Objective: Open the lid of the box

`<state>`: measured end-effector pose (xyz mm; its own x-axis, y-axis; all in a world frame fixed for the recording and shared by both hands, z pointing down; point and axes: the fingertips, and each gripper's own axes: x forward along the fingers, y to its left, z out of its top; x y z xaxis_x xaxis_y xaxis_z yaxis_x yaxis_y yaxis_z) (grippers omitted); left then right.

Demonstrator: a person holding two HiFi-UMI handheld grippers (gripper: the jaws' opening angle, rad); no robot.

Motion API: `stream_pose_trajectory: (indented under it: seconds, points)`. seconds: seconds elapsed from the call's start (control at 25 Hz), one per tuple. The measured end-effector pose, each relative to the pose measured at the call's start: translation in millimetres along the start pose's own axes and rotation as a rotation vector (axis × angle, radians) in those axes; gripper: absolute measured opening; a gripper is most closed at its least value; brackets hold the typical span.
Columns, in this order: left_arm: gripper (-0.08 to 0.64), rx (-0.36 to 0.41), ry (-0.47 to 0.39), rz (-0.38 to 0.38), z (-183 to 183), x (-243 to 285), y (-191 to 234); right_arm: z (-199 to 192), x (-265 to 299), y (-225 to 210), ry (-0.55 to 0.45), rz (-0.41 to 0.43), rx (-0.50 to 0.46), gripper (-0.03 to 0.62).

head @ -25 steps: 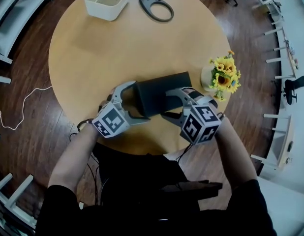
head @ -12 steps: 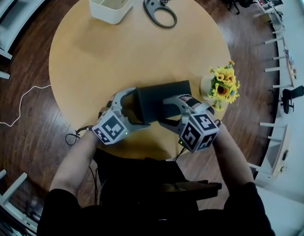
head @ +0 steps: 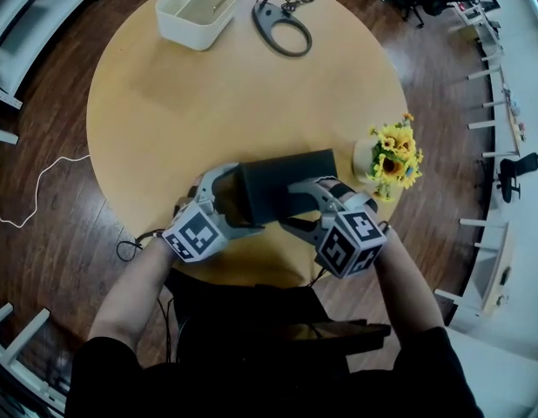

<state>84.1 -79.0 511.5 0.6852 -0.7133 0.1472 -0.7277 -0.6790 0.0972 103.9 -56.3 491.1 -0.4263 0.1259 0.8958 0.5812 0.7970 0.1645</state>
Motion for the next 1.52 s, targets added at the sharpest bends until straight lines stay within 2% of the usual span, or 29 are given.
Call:
stream_pose_trajectory:
  seconds: [0.28, 0.44, 0.56, 0.72, 0.84, 0.88, 1.0, 1.24, 1.36, 1.52]
  points:
    - [0.589, 0.010, 0.007, 0.006, -1, 1, -1, 1, -3, -1, -0.013, -0.006, 0.015, 0.236]
    - [0.589, 0.015, 0.011, 0.003, -2, 2, 0, 10, -22, -10, -0.070, -0.035, 0.108, 0.238]
    - [0.589, 0.013, 0.011, 0.003, -3, 1, 1, 15, -38, -19, -0.115, -0.054, 0.106, 0.241]
    - [0.591, 0.009, 0.008, -0.001, -3, 1, 0, 31, -71, -50, -0.202, -0.167, 0.133, 0.241]
    - [0.594, 0.008, 0.012, -0.003, -5, 1, 0, 37, -87, -91, -0.241, -0.300, 0.177, 0.163]
    - [0.594, 0.006, 0.015, -0.003, -5, 2, 0, 34, -86, -103, -0.229, -0.326, 0.189, 0.160]
    - [0.595, -0.002, 0.026, -0.006, -8, 2, -1, 28, -75, -127, -0.196, -0.346, 0.216, 0.158]
    - [0.606, -0.028, 0.060, -0.017, -10, 4, -1, 25, -68, -148, -0.206, -0.417, 0.279, 0.155]
    - [0.592, -0.060, 0.084, -0.018, -12, -4, -1, 29, -73, -152, -0.235, -0.437, 0.270, 0.155]
    - [0.577, -0.067, 0.079, 0.006, 3, -25, 2, 29, -92, -152, -0.293, -0.487, 0.268, 0.155]
